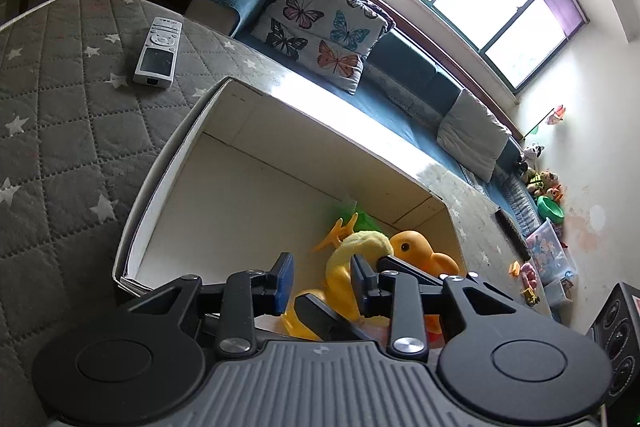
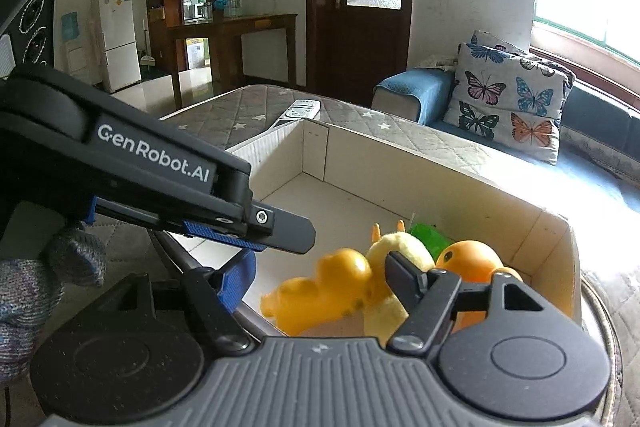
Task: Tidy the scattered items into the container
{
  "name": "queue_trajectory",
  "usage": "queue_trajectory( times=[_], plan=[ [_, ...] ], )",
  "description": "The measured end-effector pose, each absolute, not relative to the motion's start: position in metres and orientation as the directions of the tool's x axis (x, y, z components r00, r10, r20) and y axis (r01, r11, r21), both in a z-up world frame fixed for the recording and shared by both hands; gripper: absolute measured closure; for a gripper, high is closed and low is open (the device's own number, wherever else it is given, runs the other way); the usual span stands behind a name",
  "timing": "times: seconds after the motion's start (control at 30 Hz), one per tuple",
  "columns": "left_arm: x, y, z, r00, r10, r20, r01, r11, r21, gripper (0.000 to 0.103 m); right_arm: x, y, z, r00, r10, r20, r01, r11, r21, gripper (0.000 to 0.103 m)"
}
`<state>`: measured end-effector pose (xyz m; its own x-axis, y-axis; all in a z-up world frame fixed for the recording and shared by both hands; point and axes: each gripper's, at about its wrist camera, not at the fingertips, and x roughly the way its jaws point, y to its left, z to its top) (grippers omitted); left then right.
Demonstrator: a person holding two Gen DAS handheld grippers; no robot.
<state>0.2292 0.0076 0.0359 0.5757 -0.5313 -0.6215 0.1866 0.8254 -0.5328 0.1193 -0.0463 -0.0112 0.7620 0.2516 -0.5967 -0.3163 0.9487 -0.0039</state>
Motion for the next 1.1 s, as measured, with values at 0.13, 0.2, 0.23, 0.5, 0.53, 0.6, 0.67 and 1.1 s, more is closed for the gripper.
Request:
queue_trajectory(
  times=[0.13,0.2,0.23,0.5,0.53,0.6,0.67,1.1],
  plan=[
    [0.224,0.008,0.038,0.594,-0.506,-0.626,0.186,0.843,-0.506,0.069,0.111,-0.047,-0.009,0.768,0.252,-0.589,-0.312,0.95,0.001,0.03],
    [0.22,0.009,0.042,0.606,-0.491,-0.626,0.185,0.852,-0.489,0.069,0.108,-0.047,-0.008,0.773,0.251,-0.583,-0.31,0.951,-0.001,0.03],
    [0.217,0.009,0.043,0.615,-0.481,-0.625,0.187,0.859,-0.478,0.069,0.106,-0.048,-0.007,0.775,0.251,-0.58,-0.308,0.951,-0.001,0.03],
    [0.19,0.007,0.055,0.663,-0.424,-0.616,0.191,0.892,-0.409,0.069,0.083,-0.054,0.004,0.794,0.255,-0.551,-0.298,0.954,0.011,0.029],
    [0.186,0.006,0.057,0.668,-0.419,-0.614,0.193,0.896,-0.401,0.069,0.08,-0.055,0.005,0.796,0.255,-0.549,-0.296,0.955,0.015,0.027],
    [0.178,0.004,0.06,0.678,-0.409,-0.61,0.199,0.902,-0.384,0.069,0.075,-0.059,0.006,0.8,0.255,-0.544,-0.29,0.957,0.022,0.026],
    [0.17,0.002,0.062,0.686,-0.4,-0.608,0.199,0.907,-0.372,0.069,0.068,-0.061,0.007,0.803,0.253,-0.539,-0.284,0.958,0.028,0.025],
    [0.124,-0.016,0.063,0.704,-0.337,-0.626,0.187,0.937,-0.294,0.069,0.03,-0.076,0.007,0.82,0.236,-0.521,-0.246,0.968,0.051,0.017]
  ],
)
